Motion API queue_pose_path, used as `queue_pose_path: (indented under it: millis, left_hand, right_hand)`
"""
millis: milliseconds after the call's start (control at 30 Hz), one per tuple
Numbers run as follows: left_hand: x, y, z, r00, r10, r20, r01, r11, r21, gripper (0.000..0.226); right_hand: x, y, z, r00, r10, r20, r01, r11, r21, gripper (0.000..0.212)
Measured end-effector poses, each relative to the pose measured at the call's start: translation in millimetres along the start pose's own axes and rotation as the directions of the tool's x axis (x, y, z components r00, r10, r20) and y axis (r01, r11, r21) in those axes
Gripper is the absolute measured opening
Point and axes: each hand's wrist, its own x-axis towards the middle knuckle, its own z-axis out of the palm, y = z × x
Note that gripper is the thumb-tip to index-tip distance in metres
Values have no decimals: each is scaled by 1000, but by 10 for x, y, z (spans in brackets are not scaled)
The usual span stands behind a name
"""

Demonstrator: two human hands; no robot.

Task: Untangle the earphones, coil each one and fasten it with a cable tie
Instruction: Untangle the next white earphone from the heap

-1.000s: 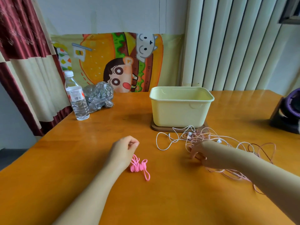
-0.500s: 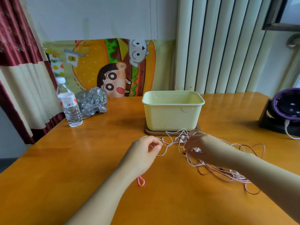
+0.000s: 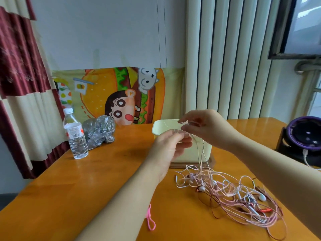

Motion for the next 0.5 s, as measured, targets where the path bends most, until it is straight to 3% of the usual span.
queue_pose_path:
  millis: [200, 300, 433, 500]
  left_hand:
    - [105, 250, -211, 973, 120, -196, -180, 927, -328, 29]
    - [121, 343, -393, 960, 121, -251, -215, 895, -391, 30]
    - [143, 395, -656, 924, 180, -338, -277, 924, -265, 23]
    - [155, 393, -795, 911, 196, -364, -284, 936, -208, 23]
  right_hand:
    - [1, 223, 67, 976, 214, 41, -214, 977, -7, 6]
    - [-53, 441, 141, 922, 387, 24, -387, 916, 106, 17]
    - [-117, 696, 186, 767, 634, 103, -637, 730, 247, 32]
    - [-141, 789, 176, 665, 728, 168, -708, 543, 451, 37]
